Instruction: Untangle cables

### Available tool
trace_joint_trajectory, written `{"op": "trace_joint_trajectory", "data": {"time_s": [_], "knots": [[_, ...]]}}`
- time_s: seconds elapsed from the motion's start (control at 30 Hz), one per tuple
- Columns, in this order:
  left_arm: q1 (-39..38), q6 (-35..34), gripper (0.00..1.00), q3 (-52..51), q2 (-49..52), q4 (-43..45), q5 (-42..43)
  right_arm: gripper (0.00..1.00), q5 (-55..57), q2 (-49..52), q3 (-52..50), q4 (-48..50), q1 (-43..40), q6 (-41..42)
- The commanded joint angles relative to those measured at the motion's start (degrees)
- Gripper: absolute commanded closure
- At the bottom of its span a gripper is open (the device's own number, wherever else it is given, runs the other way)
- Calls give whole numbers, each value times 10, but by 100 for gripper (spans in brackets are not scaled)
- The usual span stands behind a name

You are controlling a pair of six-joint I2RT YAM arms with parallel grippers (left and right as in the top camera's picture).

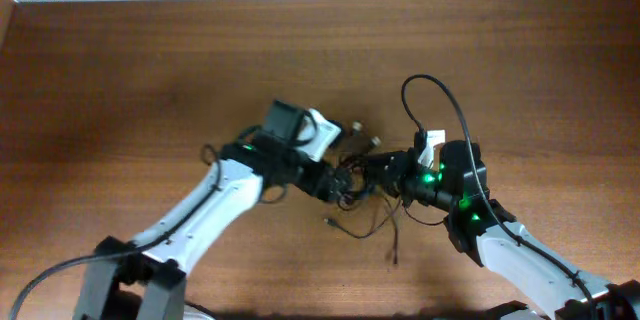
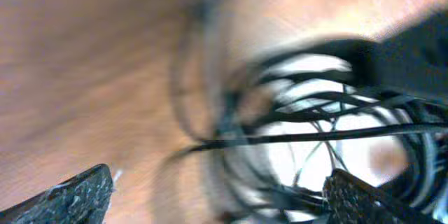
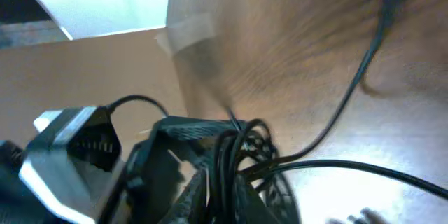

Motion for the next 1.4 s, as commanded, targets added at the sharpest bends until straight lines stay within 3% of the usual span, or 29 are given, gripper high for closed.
{"op": "trace_joint_trajectory", "data": {"time_s": [0.0, 0.07, 0.13, 0.2, 0.27, 0.33, 0.4, 0.47, 0.57, 0.6, 0.7, 0.93, 0.97, 1.0, 1.07, 1.1, 1.17, 1.23, 1.3, 1.37], "knots": [[98, -59, 1, 16, -59, 7, -8, 86, 9, -8, 14, 3, -3, -101], [170, -151, 1, 16, -83, 17, -8, 94, -45, -8, 14, 12, -3, -164], [208, -206, 1, 16, -86, 16, -2, 96, -108, -8, 14, 27, -3, -232], [227, -204, 1, 16, -86, 14, 73, 96, -184, -8, 14, 72, -3, -282], [223, -126, 1, 16, -86, 14, 160, 95, -235, -8, 14, 137, -3, -292], [212, 14, 1, 16, -86, -10, 282, 96, -249, -8, 14, 194, -3, -292], [196, 106, 1, 16, -86, -52, 329, 95, -242, -8, 14, 196, -3, -291], [179, 160, 1, 16, -86, -90, 325, 95, -242, -8, 14, 195, -3, -288], [174, 161, 4, 15, -86, -101, 325, 95, -228, -8, 14, 195, -3, -287], [174, 161, 8, 14, -86, -101, 325, 95, -226, -8, 14, 195, -4, -287], [173, 161, 33, 1, -86, -101, 299, 95, -210, -8, 14, 196, -4, -254], [145, 161, 35, -29, -85, -87, 300, 95, -198, -8, 14, 276, -4, -129], [135, 161, 46, -29, -85, -81, 299, 95, -197, -8, 14, 288, -4, -113], [123, 161, 66, -29, -85, -73, 299, 95, -196, -8, 14, 297, -4, -101], [105, 161, 96, -29, -85, -59, 287, 95, -195, -8, 14, 303, -4, -96], [100, 160, 100, -29, -85, -57, 267, 95, -193, -8, 14, 303, -4, -96], [99, 145, 100, -29, -85, -58, 221, 95, -190, -8, 14, 300, -10, -99], [108, 75, 100, -29, -85, -64, 107, 96, -184, -8, 14, 269, -35, -139], [125, 38, 100, -29, -85, -73, 42, 96, -158, -8, 14, 192, -61, -165], [146, 12, 100, -29, -85, -69, 33, 96, -99, -8, 14, 81, -81, -174]]}}
